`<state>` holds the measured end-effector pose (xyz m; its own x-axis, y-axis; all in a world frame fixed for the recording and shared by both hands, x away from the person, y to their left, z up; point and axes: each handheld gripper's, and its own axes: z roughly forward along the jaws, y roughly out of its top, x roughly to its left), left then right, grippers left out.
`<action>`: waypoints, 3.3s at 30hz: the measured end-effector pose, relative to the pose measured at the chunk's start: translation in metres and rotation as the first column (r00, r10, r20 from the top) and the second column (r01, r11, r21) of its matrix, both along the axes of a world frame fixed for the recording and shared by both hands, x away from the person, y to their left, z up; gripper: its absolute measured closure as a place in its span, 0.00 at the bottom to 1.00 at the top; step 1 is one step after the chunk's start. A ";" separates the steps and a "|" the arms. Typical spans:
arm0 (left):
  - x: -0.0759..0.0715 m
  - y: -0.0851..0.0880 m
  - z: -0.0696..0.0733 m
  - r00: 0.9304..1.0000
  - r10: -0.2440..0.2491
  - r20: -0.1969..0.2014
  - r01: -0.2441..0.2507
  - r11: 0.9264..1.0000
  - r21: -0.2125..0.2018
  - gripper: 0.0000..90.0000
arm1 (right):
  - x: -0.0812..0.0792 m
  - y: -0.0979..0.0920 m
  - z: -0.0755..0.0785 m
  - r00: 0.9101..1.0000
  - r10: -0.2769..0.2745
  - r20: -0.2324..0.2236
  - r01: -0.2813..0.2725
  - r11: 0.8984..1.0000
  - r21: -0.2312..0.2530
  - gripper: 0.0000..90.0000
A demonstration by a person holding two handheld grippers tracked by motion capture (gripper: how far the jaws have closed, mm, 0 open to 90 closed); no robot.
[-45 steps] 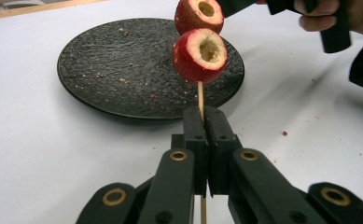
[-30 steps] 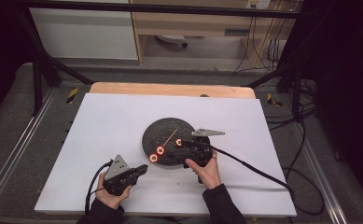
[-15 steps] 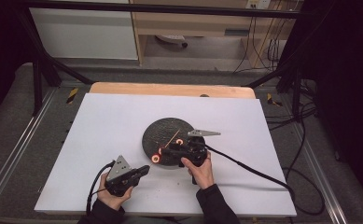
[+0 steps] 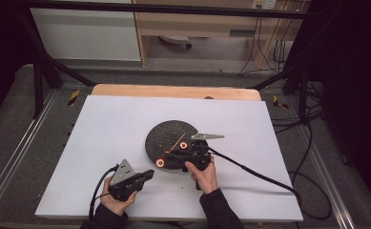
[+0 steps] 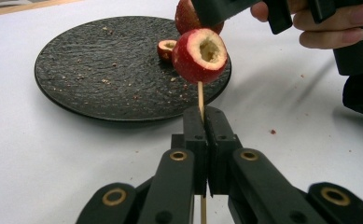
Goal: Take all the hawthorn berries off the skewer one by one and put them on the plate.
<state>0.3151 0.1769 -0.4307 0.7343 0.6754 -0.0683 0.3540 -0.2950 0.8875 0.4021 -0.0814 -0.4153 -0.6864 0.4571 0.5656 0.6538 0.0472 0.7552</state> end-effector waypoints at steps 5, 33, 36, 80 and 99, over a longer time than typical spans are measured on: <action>0.000 0.000 0.001 1.000 0.000 0.005 0.000 1.000 -0.004 0.98 | 0.000 -0.001 0.003 1.000 0.003 -0.007 -0.003 1.000 0.017 0.72; -0.003 -0.002 0.002 0.999 -0.011 0.031 0.011 1.000 -0.018 0.98 | 0.003 -0.002 0.004 0.998 0.032 -0.047 -0.029 0.997 0.070 0.75; -0.003 -0.002 0.003 0.999 -0.010 0.039 0.011 1.000 -0.021 0.98 | 0.003 -0.002 0.005 0.998 0.032 -0.050 -0.028 0.996 0.079 0.75; -0.009 0.004 0.013 0.995 0.017 0.096 -0.013 0.999 -0.040 0.99 | 0.030 -0.026 0.048 0.999 -0.048 -0.010 0.049 0.993 0.105 0.76; -0.008 0.008 0.009 0.997 0.016 0.069 -0.014 0.999 -0.030 0.98 | 0.050 -0.061 0.078 0.972 -0.222 0.073 0.215 0.973 0.089 0.77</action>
